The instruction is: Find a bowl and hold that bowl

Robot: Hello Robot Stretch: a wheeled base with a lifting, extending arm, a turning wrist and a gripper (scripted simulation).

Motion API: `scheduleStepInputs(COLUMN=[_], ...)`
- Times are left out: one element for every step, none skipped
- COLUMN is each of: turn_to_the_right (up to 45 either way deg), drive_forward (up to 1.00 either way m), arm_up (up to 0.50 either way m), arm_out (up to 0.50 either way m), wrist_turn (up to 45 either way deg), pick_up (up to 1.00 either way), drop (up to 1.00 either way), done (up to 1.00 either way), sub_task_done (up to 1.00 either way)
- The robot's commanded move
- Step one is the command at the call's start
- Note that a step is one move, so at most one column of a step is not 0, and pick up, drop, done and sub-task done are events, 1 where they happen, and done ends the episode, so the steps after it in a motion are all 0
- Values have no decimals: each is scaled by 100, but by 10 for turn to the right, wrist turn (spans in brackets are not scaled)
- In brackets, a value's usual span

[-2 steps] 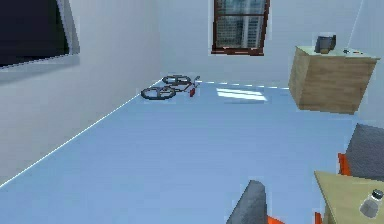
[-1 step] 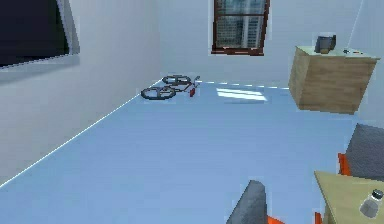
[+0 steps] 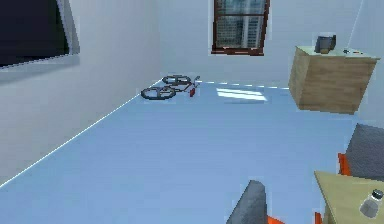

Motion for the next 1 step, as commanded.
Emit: scheduleStepInputs(turn_to_the_right=[0], drive_forward=[0], arm_up=[0], arm_out=[0], wrist_turn=[0], pick_up=[100], drop=[0], done=[0], sub_task_done=[0])
